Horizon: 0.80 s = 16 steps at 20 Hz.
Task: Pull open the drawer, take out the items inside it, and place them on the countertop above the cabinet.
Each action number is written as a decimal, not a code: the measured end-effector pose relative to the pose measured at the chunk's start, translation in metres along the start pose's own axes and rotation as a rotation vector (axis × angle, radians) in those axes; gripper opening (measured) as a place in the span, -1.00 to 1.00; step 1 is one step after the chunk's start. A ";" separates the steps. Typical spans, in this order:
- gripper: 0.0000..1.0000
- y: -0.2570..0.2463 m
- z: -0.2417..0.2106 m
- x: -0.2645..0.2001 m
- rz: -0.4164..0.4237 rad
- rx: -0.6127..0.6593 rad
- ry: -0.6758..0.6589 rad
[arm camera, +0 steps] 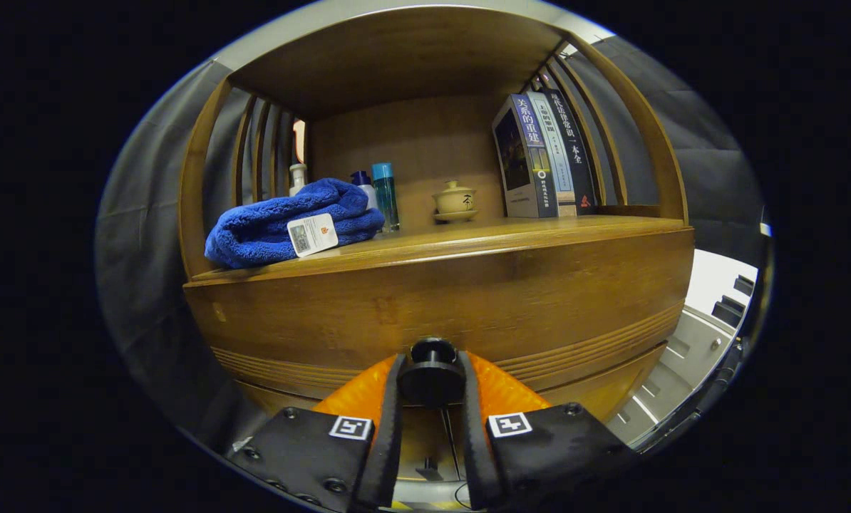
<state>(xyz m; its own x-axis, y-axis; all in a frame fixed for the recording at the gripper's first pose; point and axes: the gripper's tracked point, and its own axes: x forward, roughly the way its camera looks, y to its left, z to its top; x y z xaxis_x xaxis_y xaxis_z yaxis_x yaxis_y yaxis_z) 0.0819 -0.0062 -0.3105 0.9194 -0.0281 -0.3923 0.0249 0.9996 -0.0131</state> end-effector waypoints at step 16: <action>-0.67 -0.014 -0.019 -0.068 -0.023 -0.061 -0.016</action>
<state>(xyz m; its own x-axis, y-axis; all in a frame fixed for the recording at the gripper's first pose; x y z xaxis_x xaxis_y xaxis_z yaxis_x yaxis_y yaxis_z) 0.0114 -0.0182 -0.3008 0.9251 -0.0509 -0.3762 0.0228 0.9966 -0.0786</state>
